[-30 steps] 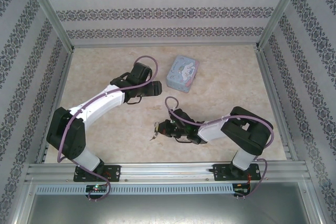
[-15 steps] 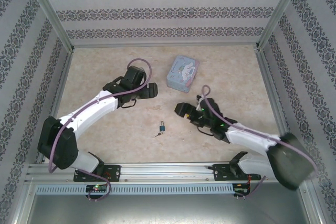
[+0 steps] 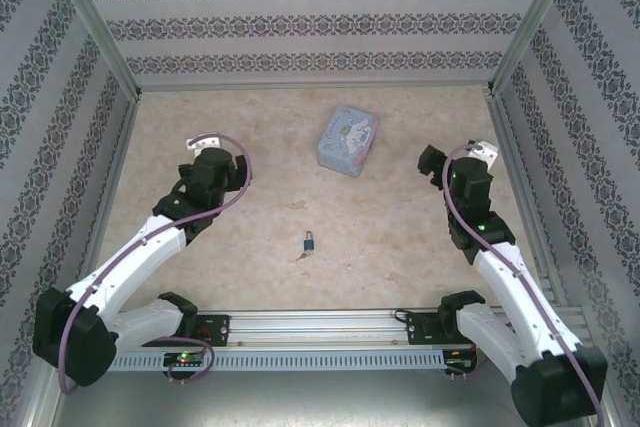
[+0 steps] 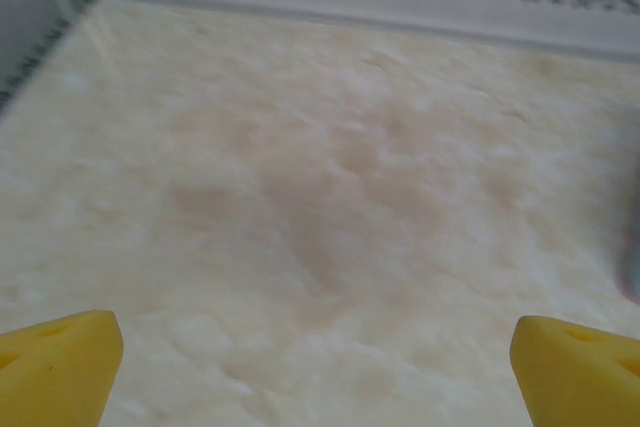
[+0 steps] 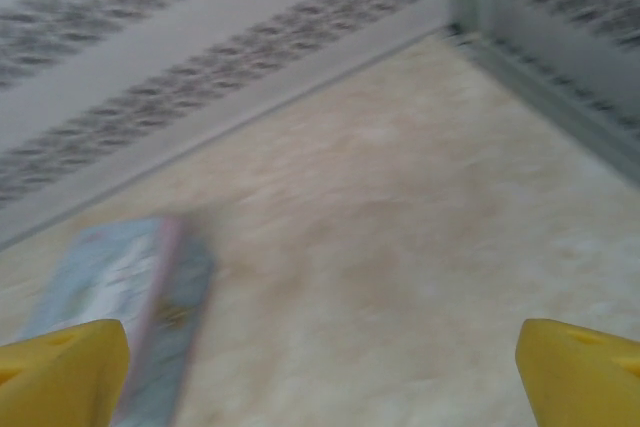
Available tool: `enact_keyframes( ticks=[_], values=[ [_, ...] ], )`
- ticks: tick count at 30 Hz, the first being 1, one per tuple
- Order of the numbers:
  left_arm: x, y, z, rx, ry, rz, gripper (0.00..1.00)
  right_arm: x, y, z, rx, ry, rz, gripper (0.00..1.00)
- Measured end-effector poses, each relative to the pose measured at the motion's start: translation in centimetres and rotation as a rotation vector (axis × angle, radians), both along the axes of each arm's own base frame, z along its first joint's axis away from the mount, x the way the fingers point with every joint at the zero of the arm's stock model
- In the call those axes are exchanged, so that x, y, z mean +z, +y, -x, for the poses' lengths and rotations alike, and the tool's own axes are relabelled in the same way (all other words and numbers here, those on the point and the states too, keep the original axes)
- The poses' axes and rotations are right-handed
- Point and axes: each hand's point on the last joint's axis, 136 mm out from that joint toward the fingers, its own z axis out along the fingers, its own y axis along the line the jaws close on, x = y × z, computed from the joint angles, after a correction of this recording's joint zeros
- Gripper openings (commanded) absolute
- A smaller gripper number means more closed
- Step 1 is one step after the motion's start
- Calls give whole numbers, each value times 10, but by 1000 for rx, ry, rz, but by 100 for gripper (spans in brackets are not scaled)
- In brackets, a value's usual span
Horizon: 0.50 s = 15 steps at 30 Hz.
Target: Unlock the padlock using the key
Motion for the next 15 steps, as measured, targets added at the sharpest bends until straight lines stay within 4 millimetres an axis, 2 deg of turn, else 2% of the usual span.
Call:
enact_keyframes(
  ticks=[3,7,10,13,15],
  values=[
    [-10,24,2,42,-41,-84,99,-20,-26,-8,-83,74,90,98],
    [-25,57,2,104,-38,-123,100,-44,-35,-16,-106,120,198,98],
    [-37,80,2,146,-53,-123,100,-69,-44,-14,-134,131,270,98],
    [-54,94,2,159,-47,-134,100,-100,-49,-6,-143,164,327,98],
    [-69,98,-1,153,-30,-137,100,-110,-48,-5,-134,173,356,98]
  ],
)
